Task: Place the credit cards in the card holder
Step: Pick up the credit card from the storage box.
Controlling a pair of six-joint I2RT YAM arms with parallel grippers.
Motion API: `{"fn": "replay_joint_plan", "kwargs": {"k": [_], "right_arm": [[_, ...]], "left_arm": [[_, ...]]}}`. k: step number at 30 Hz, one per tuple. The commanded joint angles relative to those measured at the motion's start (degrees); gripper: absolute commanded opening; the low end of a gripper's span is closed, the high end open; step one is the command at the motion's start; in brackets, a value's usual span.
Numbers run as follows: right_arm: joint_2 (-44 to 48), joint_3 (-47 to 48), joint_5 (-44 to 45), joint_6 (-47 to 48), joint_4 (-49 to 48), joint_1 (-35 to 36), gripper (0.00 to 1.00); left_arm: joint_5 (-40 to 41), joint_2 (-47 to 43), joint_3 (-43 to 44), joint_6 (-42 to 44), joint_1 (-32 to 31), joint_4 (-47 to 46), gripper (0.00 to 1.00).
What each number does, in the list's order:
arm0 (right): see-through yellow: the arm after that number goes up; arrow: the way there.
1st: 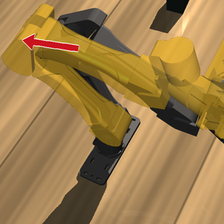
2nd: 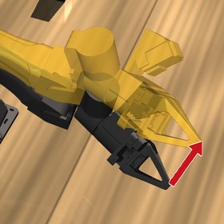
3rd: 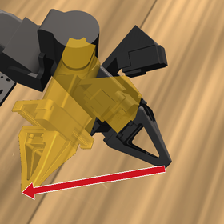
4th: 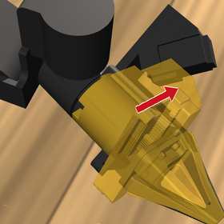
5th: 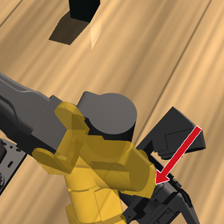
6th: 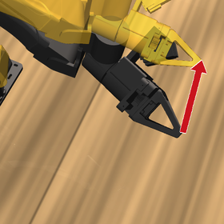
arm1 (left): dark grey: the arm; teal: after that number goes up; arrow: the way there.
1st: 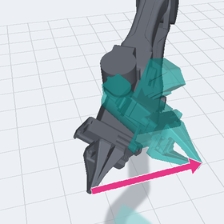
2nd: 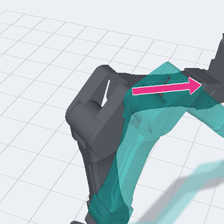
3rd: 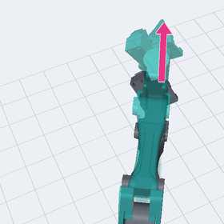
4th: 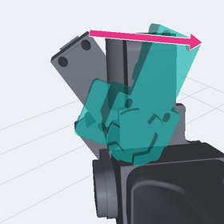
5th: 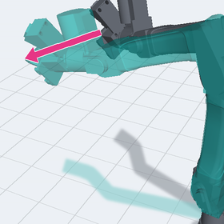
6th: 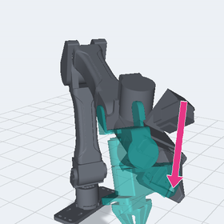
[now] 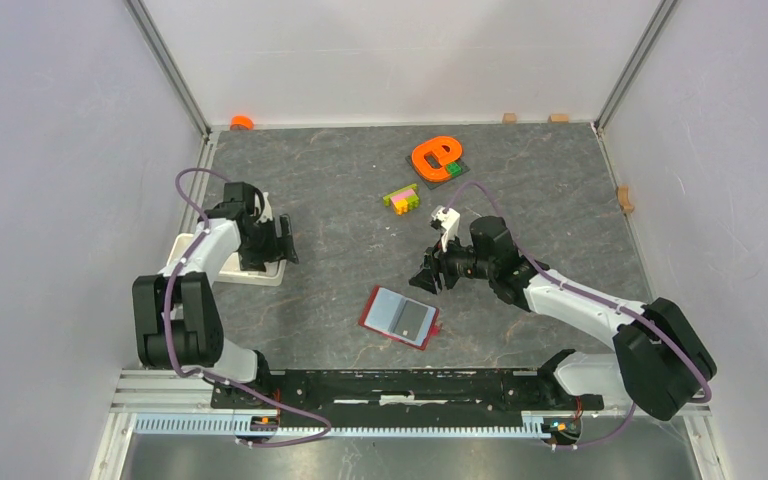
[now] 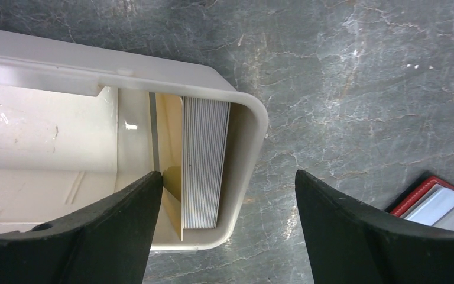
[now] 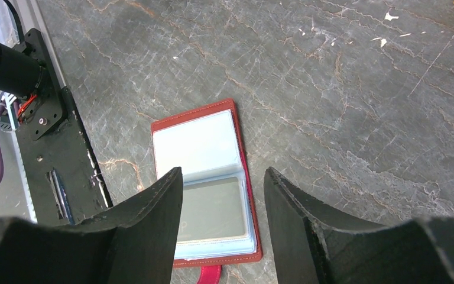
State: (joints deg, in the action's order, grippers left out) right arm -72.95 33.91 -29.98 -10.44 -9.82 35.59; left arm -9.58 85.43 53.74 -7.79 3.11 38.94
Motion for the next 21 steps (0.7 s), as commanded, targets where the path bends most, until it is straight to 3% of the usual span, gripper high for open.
{"fn": "replay_joint_plan", "kwargs": {"k": [1,5,10,21], "right_arm": [[-0.32,0.06,-1.03,-0.11,-2.25,-0.35,0.58],[-0.61,0.01,-1.22,-0.13,-2.39,-0.44,0.57],[-0.7,0.08,-1.4,-0.12,-2.47,-0.55,0.57],[-1.3,0.23,-1.84,-0.18,-2.32,-0.62,0.57]], "left_arm": [[-2.98,-2.94,0.85,1.56,-0.23,-1.15,0.87],[-2.62,-3.31,0.67,1.38,-0.26,-1.14,0.84],[-1.44,-3.48,0.49,1.12,-0.21,-1.08,0.68],[-0.48,-4.78,0.05,0.76,-0.24,-0.91,0.62]]}}
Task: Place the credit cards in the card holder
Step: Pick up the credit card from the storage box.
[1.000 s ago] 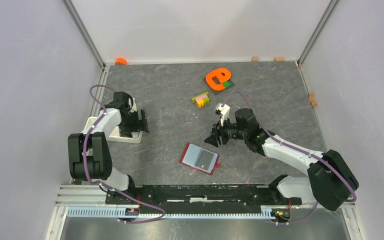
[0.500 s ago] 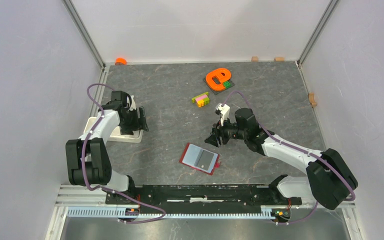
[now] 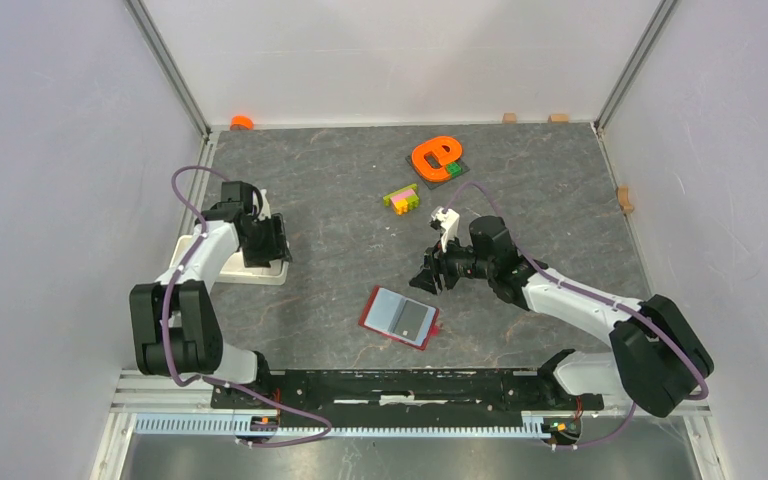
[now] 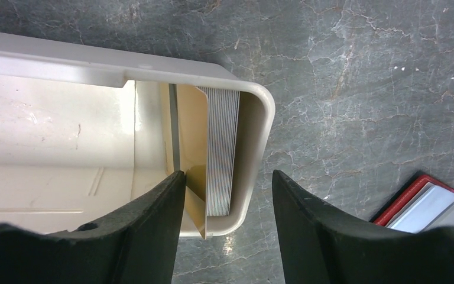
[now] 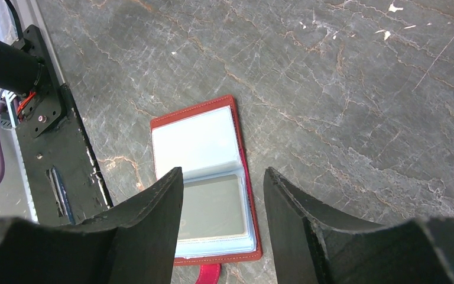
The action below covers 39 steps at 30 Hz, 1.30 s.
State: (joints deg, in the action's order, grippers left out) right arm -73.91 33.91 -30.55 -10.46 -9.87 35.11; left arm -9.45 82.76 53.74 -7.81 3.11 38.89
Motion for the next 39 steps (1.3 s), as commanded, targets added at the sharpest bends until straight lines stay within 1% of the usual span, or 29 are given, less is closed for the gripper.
{"fn": "replay_joint_plan", "kwargs": {"k": [1,4,7,9,11,18,22,27,28,31,35,38,39], "right_arm": [[-0.4,0.2,-1.35,-0.13,-2.35,-0.25,0.57],[-0.66,0.29,-1.45,-0.12,-2.3,-0.22,0.57],[-0.8,0.28,-1.54,-0.1,-2.35,-0.22,0.57],[-0.93,0.32,-1.62,-0.15,-2.33,-0.22,0.57],[-0.99,0.37,-1.7,-0.16,-2.33,-0.27,0.57],[-1.53,0.5,-2.06,-0.2,-2.3,-0.25,0.57],[-1.61,0.5,-2.15,-0.13,-2.35,-0.22,0.57],[-1.8,0.52,-2.15,-0.23,-2.35,-0.23,0.57],[-1.84,0.54,-2.15,-0.17,-2.35,-0.22,0.57],[-1.85,0.56,-2.24,-0.26,-2.35,-0.22,0.57],[-1.87,0.54,-2.31,-0.17,-2.35,-0.26,0.57],[-2.0,0.54,-2.33,-0.22,-2.35,-0.23,0.57],[-1.94,0.61,-2.33,-0.21,-2.39,-0.24,0.57]], "left_arm": [[-0.76,-2.14,0.01,0.7,-0.26,-0.95,0.62],[-0.71,-2.37,-0.08,0.61,-0.26,-0.9,0.61],[-0.64,-2.4,-0.04,0.52,-0.21,-0.85,0.56],[-0.38,-2.44,-0.12,0.52,-0.21,-0.77,0.55],[-0.02,-2.61,-0.12,0.43,-0.22,-0.71,0.51],[1.08,-3.75,-0.38,0.1,-0.15,-0.69,0.5],[0.85,-3.84,-0.39,-0.01,-0.13,-0.68,0.44],[0.82,-4.18,-0.47,-0.1,-0.13,-0.66,0.43],[1.03,-4.34,-0.47,-0.1,-0.18,-0.66,0.4],[1.67,-4.78,-0.6,-0.27,-0.13,-0.67,0.38],[2.76,-5.38,-0.87,-0.45,-0.19,-0.75,0.29],[2.71,-5.11,-0.87,-0.45,-0.17,-0.84,0.26],[2.75,-5.09,-0.82,-0.45,-0.18,-0.73,0.24]]}}
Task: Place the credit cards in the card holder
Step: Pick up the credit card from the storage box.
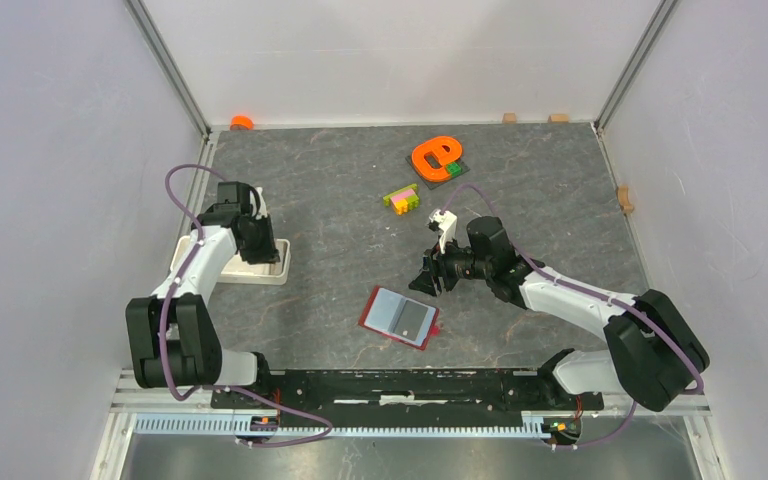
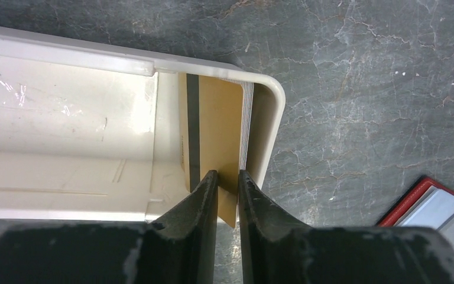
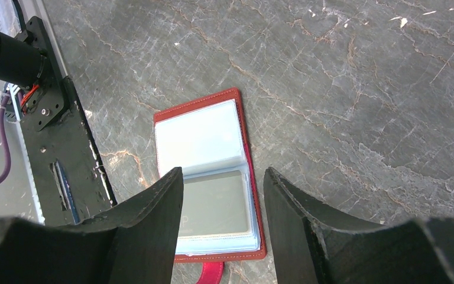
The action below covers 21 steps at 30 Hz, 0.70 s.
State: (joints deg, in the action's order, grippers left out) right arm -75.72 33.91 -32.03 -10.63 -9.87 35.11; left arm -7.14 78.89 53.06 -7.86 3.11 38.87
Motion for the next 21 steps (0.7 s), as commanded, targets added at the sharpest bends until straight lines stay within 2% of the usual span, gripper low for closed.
{"fn": "replay_joint_plan", "kwargs": {"k": [1,9,14,18,21], "right_arm": [[-0.21,0.54,-0.84,-0.01,-2.37,-0.22,0.57],[-0.14,0.29,-0.65,-0.24,-2.74,-0.26,0.57],[0.81,-0.11,0.19,-0.2,-3.07,-0.22,0.57],[3.86,-0.6,2.75,-0.43,-3.15,-0.24,0.57],[6.87,-0.43,4.78,-1.47,-2.87,-0.23,0.58]], "left_arm": [[0.6,-1.31,-0.02,-0.4,-0.19,-0.66,0.22],[6.17,-6.64,-0.97,-0.32,-0.18,-1.37,0.02],[9.09,-12.41,-1.7,-0.43,-0.21,-2.14,0.02],[10.59,-20.5,-1.73,-0.58,-1.05,-2.77,0.02],[8.68,-26.47,-1.56,-0.49,-2.01,-3.3,0.02]]}}
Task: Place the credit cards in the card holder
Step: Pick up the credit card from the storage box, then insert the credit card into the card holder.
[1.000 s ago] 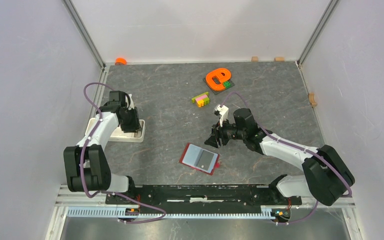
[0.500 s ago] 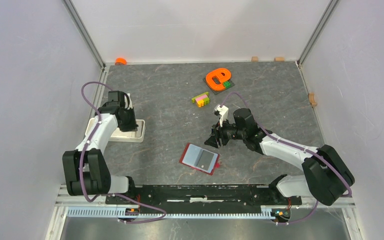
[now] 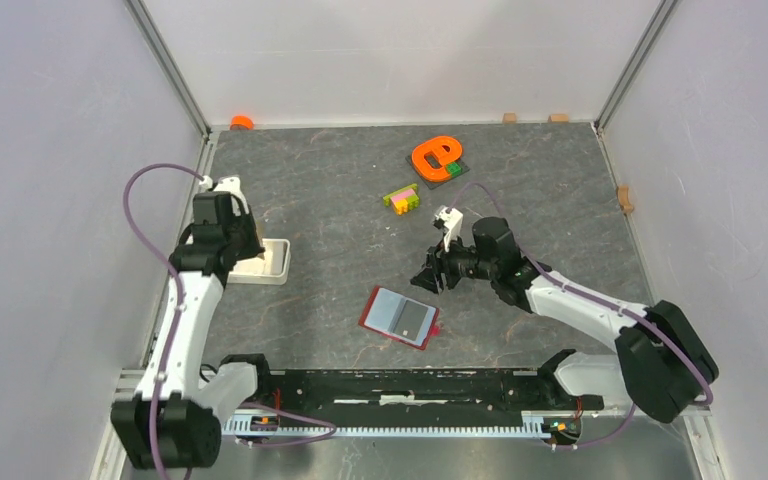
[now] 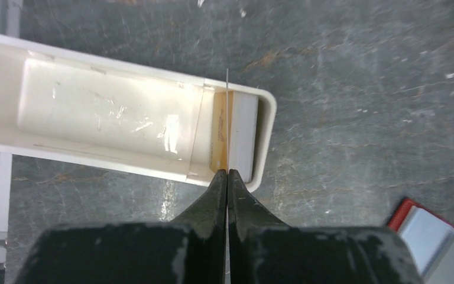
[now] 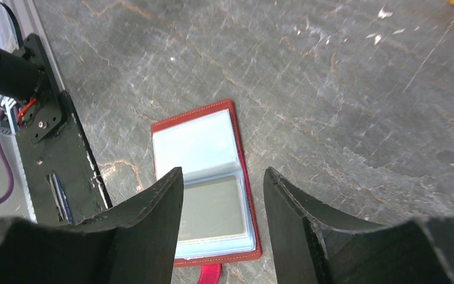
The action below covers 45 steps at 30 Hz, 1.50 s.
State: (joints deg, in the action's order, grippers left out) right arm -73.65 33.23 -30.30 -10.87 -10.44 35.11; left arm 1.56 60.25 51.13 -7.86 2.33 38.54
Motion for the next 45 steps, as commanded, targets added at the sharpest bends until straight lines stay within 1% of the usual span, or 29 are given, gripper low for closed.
{"fn": "replay_joint_plan", "kwargs": {"k": [1,5,8,11,14,18,21,22,27,30,33,35,36,39,40,41,42,43,44,45], "right_arm": [[6.07,0.21,3.53,-2.13,-2.44,-0.22,0.58],[10.91,-2.37,3.89,-8.59,-5.96,-0.24,0.61],[13.86,-5.5,1.9,-15.02,-11.15,-0.22,0.66],[15.75,-8.8,-1.61,-22.83,-19.09,-0.14,0.7],[17.34,-12.05,-2.86,-29.33,-26.66,-0.13,0.72],[17.95,-14.84,-4.35,-36.13,-36.36,0.51,0.74],[17.21,-14.35,-4.61,-38.02,-38.32,1.84,0.73],[16.93,-14.11,-4.47,-38.23,-38.72,2.55,0.72],[14.15,-11.89,-3.3,-39.38,-43.13,7.52,0.68],[11.46,-10.22,-2.93,-39.22,-44.23,9.97,0.63],[9.62,-10.65,-3.21,-41.33,-49.27,10.61,0.53],[8.99,-11.36,-3.37,-43.36,-53.32,10.84,0.44],[8.74,-11.47,-3.08,-43.73,-54.13,10.85,0.36],[8.61,-11.7,-1.53,-43.25,-51.2,10.94,0.04],[8.82,-11.91,-0.66,-42.66,-48.84,10.93,0.0],[9.37,-12.24,0.71,-42.08,-45.45,10.9,0.0],[10.08,-12.67,3.53,-41.43,-41.35,10.84,0.0],[11.11,-13.13,7.01,-40.71,-35.13,10.85,0.0],[11.93,-13.53,10.31,-39.89,-29.24,10.81,0.0],[12.4,-13.77,13.75,-39.48,-24.94,10.81,0.0]], "left_arm": [[-0.87,-9.64,0.46,-0.8,-1.61,-2.95,0.02],[-10.17,-13.76,-0.33,-3.75,-5.66,-3.44,0.02],[-22.87,-14.93,-2.67,-8.24,-8.12,-6.58,0.02],[-34.98,-16.4,-6.79,-14.1,-11.85,-14.51,0.02],[-44.1,-17.99,-10.54,-20.23,-14.99,-23.96,0.02],[-52.83,-17.82,-13.82,-26.53,-18.03,-33.4,0.02],[-56.4,-18.24,-17.9,-33.45,-20.88,-43.97,0.02],[-56.79,-18.28,-18.52,-34.54,-21.64,-45.87,0.02],[-55.26,-18.61,-19.82,-35.76,-26.11,-47.54,0.02],[-53.63,-18.68,-21.45,-38.14,-29.01,-51.21,0.02],[-51.16,-18.6,-23.6,-39.85,-31.5,-54.32,0.02],[-50.06,-18.22,-24.64,-40.11,-32.82,-55.09,0.02],[-49.63,-18.01,-25.06,-40.21,-33.48,-55.45,0.02],[-48.16,-17.18,-25.71,-40.31,-35.02,-55.67,0.03],[-47.16,-16.66,-25.62,-39.63,-35.17,-54.2,0.17],[-44.54,-16.4,-25.3,-37.76,-35.2,-50.12,0.34],[-39.84,-16.16,-24.76,-35.16,-35.28,-44.29,0.49],[-35.23,-15.99,-24.59,-33.23,-35.37,-39.95,0.59],[-30.07,-15.73,-24.74,-31.66,-35.54,-35.7,0.62],[-26.98,-15.18,-25.25,-30.98,-35.63,-33.73,0.64]]}}
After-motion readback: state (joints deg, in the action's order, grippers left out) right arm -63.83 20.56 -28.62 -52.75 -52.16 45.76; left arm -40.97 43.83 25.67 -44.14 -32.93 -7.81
